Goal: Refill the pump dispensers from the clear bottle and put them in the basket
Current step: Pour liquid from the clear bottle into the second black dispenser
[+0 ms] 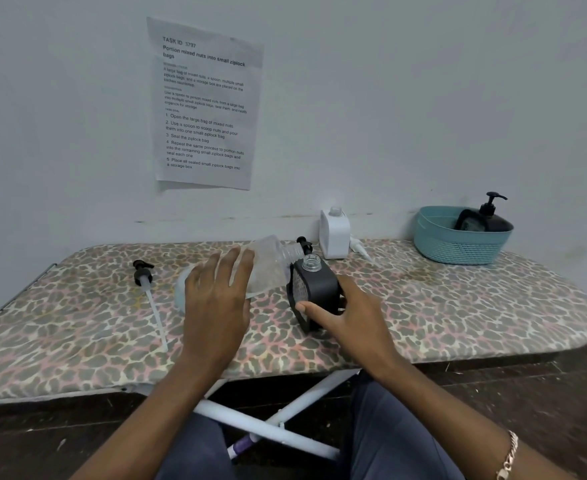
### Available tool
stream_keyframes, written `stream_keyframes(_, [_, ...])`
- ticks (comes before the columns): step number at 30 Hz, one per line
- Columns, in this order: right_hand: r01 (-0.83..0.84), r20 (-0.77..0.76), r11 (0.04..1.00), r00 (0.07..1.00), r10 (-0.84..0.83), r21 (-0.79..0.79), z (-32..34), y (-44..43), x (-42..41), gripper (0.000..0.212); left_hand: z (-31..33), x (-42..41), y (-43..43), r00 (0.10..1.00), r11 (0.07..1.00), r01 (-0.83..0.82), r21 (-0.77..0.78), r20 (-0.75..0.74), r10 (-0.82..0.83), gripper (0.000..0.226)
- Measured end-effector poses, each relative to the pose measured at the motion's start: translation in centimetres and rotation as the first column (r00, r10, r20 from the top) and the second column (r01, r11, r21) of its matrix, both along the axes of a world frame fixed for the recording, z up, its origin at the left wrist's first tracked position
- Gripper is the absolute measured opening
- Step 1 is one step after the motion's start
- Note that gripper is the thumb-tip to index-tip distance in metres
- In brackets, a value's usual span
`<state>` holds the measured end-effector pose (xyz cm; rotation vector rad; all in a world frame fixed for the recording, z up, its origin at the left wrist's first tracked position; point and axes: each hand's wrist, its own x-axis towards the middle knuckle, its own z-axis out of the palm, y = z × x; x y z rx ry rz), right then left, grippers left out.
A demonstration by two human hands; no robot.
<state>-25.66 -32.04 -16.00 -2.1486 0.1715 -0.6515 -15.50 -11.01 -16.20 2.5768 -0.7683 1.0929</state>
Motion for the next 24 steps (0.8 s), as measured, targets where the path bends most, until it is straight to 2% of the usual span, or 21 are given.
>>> stream_keyframes(24, [-0.026,0.003,1.0,1.0,0.026,0.009,0.4,-0.1,-0.2,0.056,1.4,0.2,-0.5,0.998,0.997,-0.037,0.07,0.058,0.033,0.083])
